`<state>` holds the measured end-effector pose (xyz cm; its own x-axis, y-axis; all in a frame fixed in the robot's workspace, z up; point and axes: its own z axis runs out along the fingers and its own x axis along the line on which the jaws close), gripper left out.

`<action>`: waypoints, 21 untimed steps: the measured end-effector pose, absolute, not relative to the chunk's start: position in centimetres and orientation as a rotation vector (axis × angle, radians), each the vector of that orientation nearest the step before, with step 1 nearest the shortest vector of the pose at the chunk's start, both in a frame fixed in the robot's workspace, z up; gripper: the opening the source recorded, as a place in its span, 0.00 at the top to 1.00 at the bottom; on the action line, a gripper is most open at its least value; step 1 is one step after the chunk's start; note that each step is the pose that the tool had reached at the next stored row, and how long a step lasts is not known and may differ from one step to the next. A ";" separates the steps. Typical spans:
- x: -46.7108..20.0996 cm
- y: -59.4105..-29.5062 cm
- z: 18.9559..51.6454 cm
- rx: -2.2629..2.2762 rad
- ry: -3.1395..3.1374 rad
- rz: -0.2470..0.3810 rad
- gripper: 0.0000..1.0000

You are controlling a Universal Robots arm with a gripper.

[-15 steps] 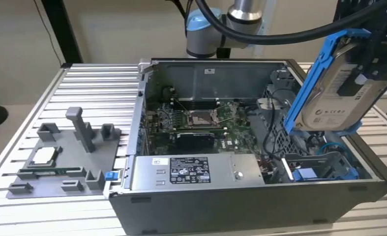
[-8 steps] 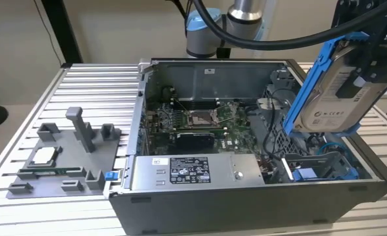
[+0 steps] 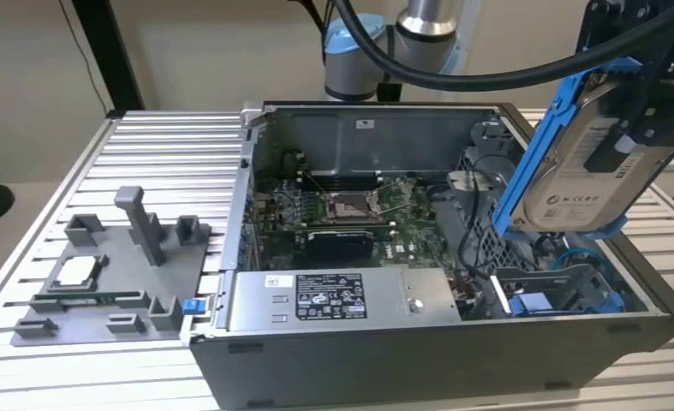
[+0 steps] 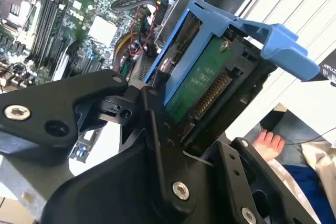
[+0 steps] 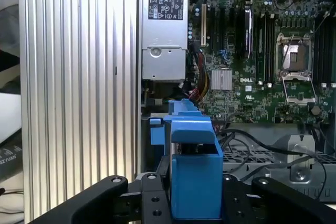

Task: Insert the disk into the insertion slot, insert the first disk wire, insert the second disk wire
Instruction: 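Insert the disk into the insertion slot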

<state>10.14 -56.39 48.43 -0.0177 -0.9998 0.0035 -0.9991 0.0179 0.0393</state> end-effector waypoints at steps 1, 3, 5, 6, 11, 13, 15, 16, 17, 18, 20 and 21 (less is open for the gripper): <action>10.1 -56.4 48.4 2.180 -2.219 -0.040 1.00; 10.2 -56.4 48.4 2.180 -2.219 -0.040 1.00; 10.3 -56.5 48.3 2.180 -2.220 -0.040 1.00; 10.3 -56.6 48.2 2.180 -2.220 -0.040 1.00; 10.7 -56.9 48.1 2.180 -2.219 -0.040 1.00; 10.7 -57.0 48.0 2.180 -2.219 -0.040 1.00; 10.7 -57.0 48.0 2.180 -2.219 -0.040 1.00; 10.7 -57.0 48.0 2.180 -2.219 -0.040 1.00; 10.7 -57.0 48.0 2.180 -2.219 -0.040 1.00; 10.7 -57.0 48.0 2.180 -2.219 -0.040 1.00; 10.7 -57.0 48.0 2.180 -2.219 -0.040 1.00; 10.7 -57.0 48.0 2.180 -2.219 -0.041 1.00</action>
<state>10.74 -57.03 47.97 -0.0177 -0.9998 0.0032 -0.9990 0.0179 0.0398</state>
